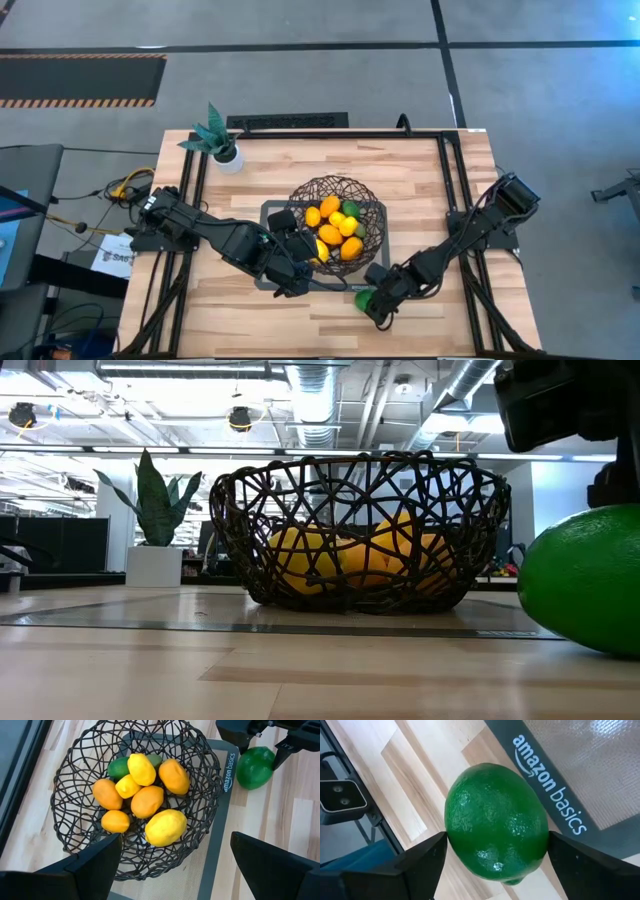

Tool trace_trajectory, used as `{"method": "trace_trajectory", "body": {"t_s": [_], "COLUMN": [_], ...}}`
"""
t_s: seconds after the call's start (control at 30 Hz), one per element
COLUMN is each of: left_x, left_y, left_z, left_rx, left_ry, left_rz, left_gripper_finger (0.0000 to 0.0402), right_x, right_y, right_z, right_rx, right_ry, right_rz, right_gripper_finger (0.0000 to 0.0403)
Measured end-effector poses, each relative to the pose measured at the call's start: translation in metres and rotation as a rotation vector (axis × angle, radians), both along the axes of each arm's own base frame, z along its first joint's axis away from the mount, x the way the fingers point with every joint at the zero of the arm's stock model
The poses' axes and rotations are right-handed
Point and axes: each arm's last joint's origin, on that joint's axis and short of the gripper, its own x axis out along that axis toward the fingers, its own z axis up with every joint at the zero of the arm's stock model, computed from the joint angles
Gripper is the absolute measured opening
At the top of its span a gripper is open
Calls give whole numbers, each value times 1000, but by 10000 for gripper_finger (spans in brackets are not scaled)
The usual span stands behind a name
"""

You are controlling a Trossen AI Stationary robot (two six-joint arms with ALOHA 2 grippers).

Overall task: Build produce basket
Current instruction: Put the lime into the basket

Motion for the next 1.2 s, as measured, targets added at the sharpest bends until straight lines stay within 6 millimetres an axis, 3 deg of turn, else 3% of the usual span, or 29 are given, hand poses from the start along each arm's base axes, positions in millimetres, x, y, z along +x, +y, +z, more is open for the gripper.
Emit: {"method": "trace_trajectory", "body": {"t_s": [0.3,0.93,1.2], "left_x": [0,0,0], "left_y": [0,0,0], "left_z": [0,0,0], "left_rx": [-1,-1,0], "left_ry": [0,0,0], "left_rz": [1,1,1], "left_gripper_finger": [359,359,359], "right_x": [1,2,12], "right_y": [0,0,7], "right_z": [-3,-8,11], "right_rx": [-4,-25,-44], "right_ry": [7,18,-53], "right_rz": [-3,-2,61], "right_gripper_finger": [331,207,201]}}
